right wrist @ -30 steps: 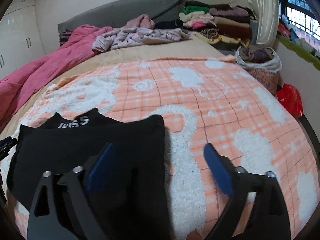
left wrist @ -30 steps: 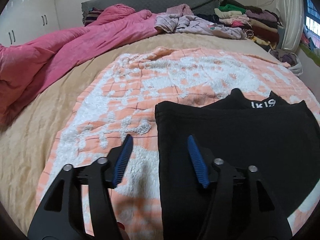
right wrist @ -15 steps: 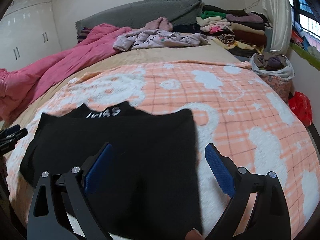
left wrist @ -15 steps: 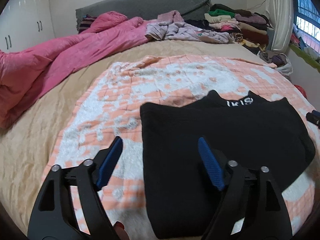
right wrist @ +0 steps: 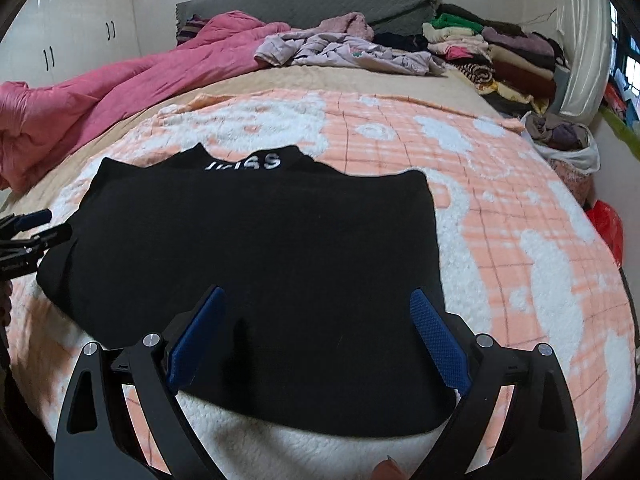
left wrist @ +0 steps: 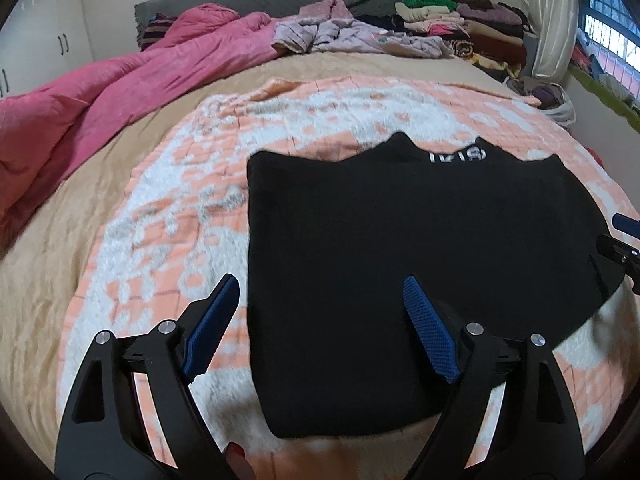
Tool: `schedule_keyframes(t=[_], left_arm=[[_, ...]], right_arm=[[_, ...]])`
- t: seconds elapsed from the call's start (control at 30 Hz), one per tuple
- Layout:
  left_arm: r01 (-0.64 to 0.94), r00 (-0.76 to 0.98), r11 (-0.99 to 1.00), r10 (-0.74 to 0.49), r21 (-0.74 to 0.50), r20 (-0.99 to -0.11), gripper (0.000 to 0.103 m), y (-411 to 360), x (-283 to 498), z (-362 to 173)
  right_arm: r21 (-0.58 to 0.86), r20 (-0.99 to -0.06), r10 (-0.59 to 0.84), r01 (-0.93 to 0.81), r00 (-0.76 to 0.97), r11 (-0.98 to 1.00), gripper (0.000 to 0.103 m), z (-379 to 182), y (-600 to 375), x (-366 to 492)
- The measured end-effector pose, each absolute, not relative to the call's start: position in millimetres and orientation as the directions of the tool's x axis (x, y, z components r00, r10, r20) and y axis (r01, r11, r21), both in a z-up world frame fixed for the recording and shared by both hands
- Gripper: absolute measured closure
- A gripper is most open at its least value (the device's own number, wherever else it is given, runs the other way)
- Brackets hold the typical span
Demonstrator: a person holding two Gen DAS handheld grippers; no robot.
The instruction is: Fold small clothes
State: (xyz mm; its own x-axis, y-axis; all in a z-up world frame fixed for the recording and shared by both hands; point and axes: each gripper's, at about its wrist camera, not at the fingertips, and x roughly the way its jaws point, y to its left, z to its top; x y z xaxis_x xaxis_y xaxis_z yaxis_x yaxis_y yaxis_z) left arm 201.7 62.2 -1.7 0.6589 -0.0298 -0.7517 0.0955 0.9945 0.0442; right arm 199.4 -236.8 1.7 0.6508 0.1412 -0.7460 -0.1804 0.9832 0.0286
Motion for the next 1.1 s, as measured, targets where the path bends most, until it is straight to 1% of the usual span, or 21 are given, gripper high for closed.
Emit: schedule_keyframes(t=[0.13, 0.17, 0.23, 0.3, 0.67, 1.1], left_arm=[[0.099, 0.615, 0.994, -0.029, 0.041, -0.788, 0.026, 59, 199, -19], [0.093, 0.605, 0.995, -0.028, 0.036, -0.796, 0.023, 60, 199, -24], [0.086, 0.593, 0.996, -0.034, 0.02, -0.805, 0.022, 62, 198, -29], [0.086, 0.591, 0.996, -0.041, 0.012, -0.806, 0.022, 63, 197, -31], [0.073, 0.589, 0.997, -0.044, -0.001, -0.807, 0.019, 66, 195, -36], [0.081, 0.593, 0.997, -0.049, -0.001, -0.804, 0.019, 65, 195, -31]], right_arm=[[0.03, -0.784, 0.115, -0.149, 0.61, 0.988, 0.01, -11, -241, 201], [0.02, -0.803, 0.094, -0.131, 0.589, 0.991, 0.01, -18, -243, 203], [0.041, -0.82, 0.095, -0.108, 0.564, 0.993, 0.008, -27, -249, 203], [0.067, -0.822, 0.108, -0.092, 0.559, 0.993, 0.007, -30, -253, 202], [0.057, -0.82, 0.099, -0.091, 0.564, 0.994, 0.006, -30, -252, 202], [0.045, -0.818, 0.092, -0.096, 0.568, 0.994, 0.005, -27, -250, 202]])
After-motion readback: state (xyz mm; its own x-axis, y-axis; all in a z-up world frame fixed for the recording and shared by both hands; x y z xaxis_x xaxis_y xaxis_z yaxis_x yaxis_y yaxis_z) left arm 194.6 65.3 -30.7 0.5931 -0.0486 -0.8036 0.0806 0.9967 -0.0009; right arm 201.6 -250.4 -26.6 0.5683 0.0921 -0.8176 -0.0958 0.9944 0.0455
